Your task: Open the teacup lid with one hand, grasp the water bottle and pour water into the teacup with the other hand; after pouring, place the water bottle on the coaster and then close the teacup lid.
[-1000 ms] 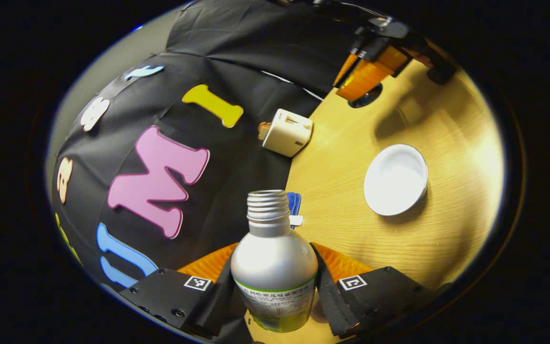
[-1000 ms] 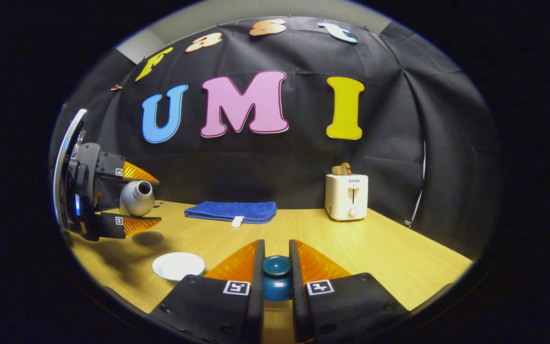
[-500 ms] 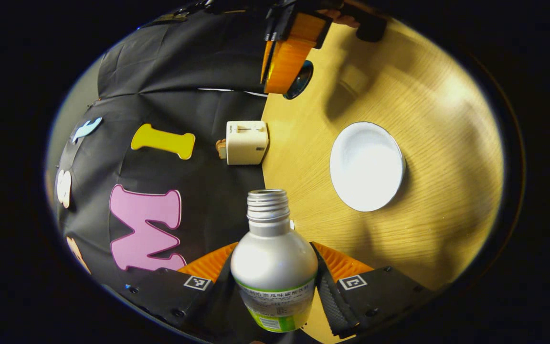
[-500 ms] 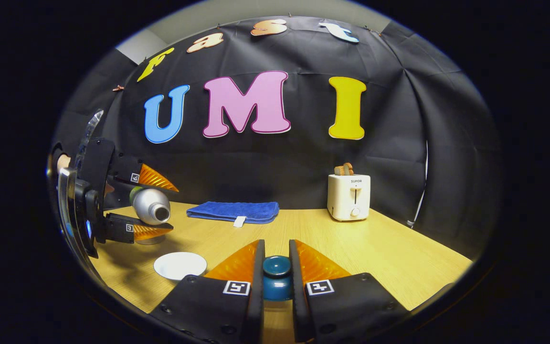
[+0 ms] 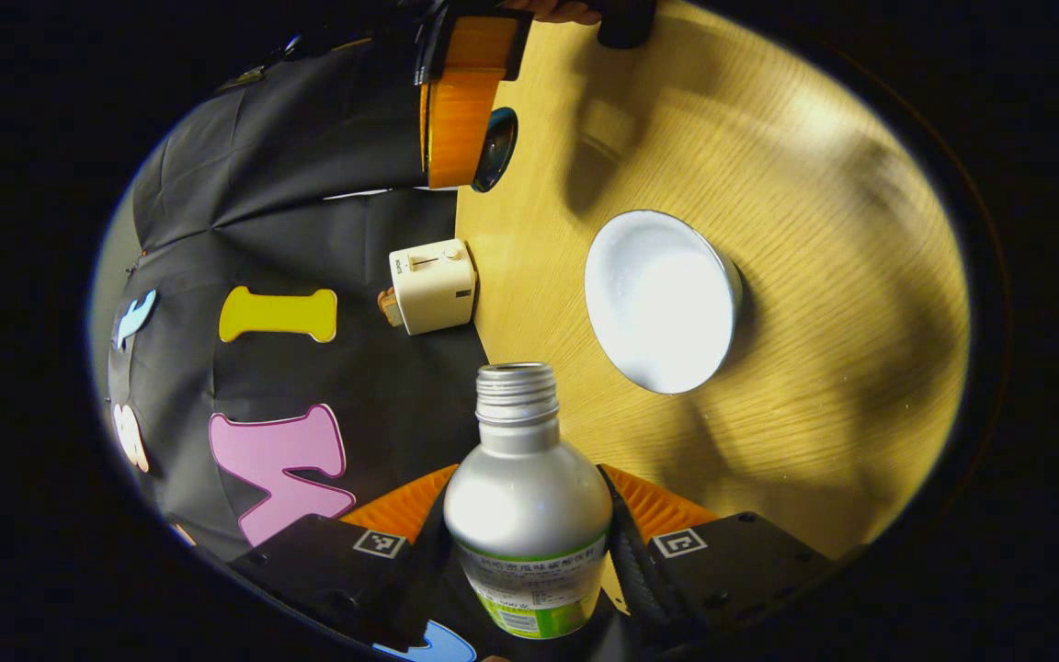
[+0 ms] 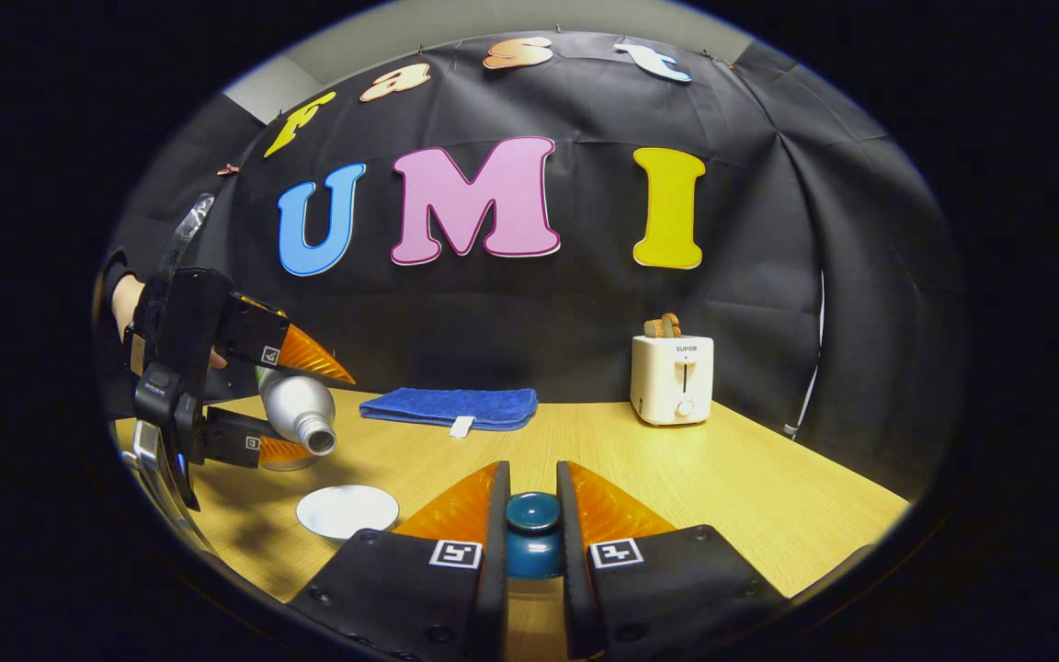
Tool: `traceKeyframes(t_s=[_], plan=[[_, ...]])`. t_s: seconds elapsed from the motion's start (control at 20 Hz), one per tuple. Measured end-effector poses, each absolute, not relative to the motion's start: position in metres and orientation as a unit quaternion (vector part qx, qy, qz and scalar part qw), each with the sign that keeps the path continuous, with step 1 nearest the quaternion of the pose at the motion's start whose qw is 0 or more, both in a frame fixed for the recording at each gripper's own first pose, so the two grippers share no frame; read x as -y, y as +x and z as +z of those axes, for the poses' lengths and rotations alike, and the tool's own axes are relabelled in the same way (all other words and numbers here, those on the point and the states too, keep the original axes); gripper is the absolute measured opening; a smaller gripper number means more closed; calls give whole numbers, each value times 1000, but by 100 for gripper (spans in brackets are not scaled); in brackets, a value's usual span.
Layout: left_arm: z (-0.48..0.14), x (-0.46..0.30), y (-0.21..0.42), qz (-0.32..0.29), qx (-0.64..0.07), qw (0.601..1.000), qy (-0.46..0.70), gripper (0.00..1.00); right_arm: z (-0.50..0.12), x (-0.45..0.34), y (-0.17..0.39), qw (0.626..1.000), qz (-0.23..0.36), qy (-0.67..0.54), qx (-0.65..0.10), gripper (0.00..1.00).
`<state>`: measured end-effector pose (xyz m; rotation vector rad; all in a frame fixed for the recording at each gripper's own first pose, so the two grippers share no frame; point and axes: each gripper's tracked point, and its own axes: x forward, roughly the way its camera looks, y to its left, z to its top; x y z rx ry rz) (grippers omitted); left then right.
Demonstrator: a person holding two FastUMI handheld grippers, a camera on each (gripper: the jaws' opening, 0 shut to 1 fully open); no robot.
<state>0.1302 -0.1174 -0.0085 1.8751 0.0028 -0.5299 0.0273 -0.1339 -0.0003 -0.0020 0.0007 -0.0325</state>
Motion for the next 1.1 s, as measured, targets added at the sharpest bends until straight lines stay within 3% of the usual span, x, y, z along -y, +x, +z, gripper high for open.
traceKeyframes(t_s=[0.2,1.1], plan=[[-10,115,132,-225,-4,529,818,83,0,134,27,1000,-16,-1,-1,28],[0,97,138,-199,-21,458,866,83,0,135,27,1000,-15,-1,-1,28]])
